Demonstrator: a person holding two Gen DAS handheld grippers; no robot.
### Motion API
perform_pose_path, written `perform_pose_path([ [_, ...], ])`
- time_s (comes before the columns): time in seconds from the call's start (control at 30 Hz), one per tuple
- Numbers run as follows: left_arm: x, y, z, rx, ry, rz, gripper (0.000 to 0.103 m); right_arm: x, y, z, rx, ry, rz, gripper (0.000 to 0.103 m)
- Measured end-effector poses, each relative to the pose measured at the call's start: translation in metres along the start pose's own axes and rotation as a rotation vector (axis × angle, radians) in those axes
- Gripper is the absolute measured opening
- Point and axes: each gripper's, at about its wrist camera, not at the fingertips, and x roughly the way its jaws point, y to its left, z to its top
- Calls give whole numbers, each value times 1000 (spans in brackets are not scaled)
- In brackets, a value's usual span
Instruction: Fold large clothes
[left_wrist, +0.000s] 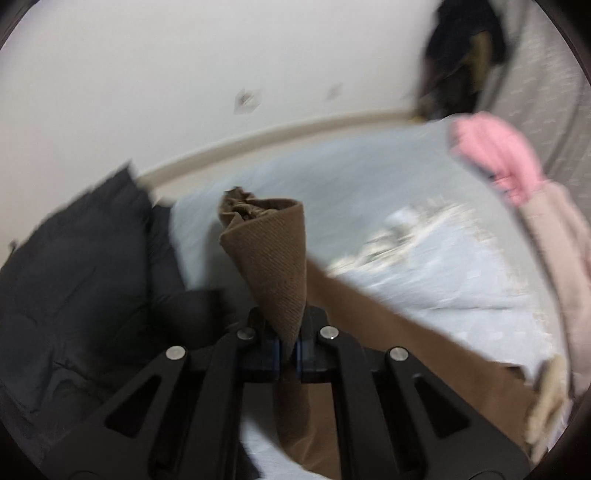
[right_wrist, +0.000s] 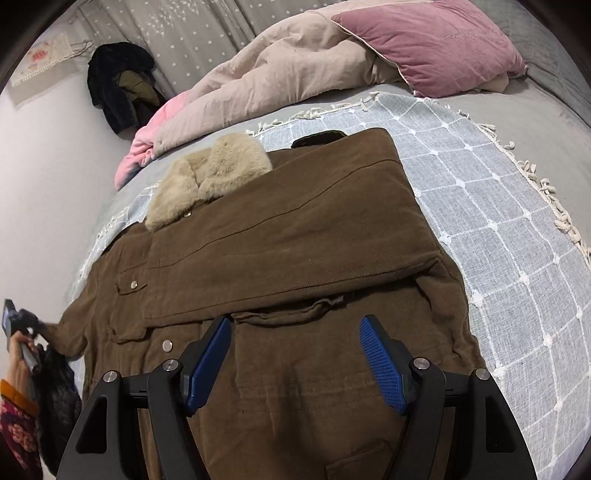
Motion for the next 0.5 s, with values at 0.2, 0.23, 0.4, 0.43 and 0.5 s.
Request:
perform_pose_path([
  [0.2,-102,-70,-5,87,-162,-297,6,-1,0,0,6,-2,14,73],
  [0.23,-115,-80,-9,106,-180,-332,6,-3,-1,1,9,-6,17,73],
  [0.4,-184,-149,-46,226,-201,-555,6,-6,-5,1,23,-18,25,73],
  [0.43,-190,-160,-55,248,-193,-585,6,-6,-6,2,25,-19,26,73],
  [0.5,-206,-189,-83,305,-154,-651,6,-7,-8,2,30,-21,30,73],
])
